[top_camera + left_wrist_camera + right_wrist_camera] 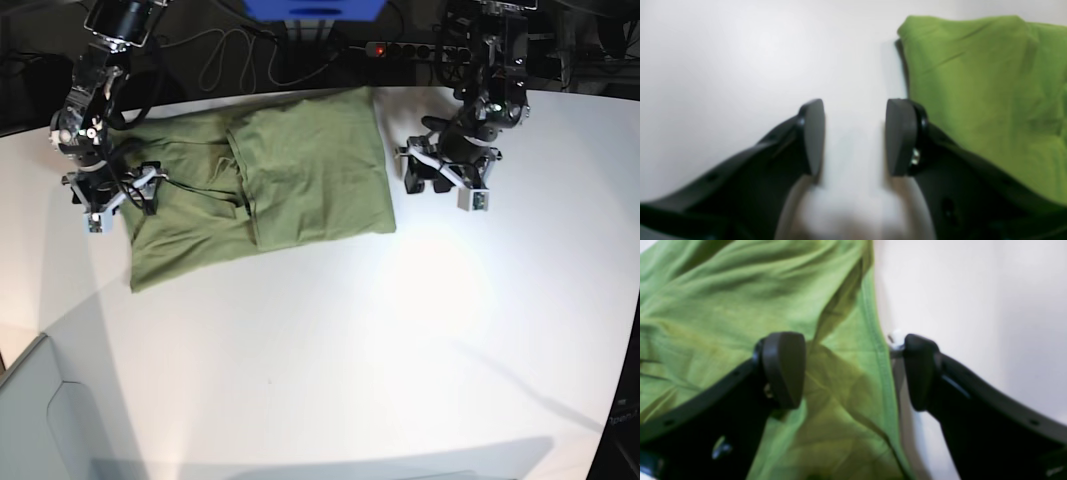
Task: Fold the T-shirt properly
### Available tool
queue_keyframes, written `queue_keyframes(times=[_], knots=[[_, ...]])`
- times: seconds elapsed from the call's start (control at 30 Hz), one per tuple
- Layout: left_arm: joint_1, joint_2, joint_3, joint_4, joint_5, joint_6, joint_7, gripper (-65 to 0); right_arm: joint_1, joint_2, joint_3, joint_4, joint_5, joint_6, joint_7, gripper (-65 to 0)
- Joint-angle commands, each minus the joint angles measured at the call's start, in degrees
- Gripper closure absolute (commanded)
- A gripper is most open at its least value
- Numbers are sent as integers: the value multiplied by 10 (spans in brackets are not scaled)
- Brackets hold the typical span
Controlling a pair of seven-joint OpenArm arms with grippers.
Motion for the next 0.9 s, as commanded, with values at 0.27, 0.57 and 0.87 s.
queue_keyframes(times=[0.27,0.57,0.87], knots=[[-26,15,0,-63,-3,-1,-13,-290,-23,0,-17,4,2,5,-11,-354],[-27,15,0,-62,-3,-1,-13,-290,-31,0,-54,0,2,5,-11,-348],[-27,15,0,-63,-3,-1,-13,-290,-32,0,-58,0,1,5,-18,-91]])
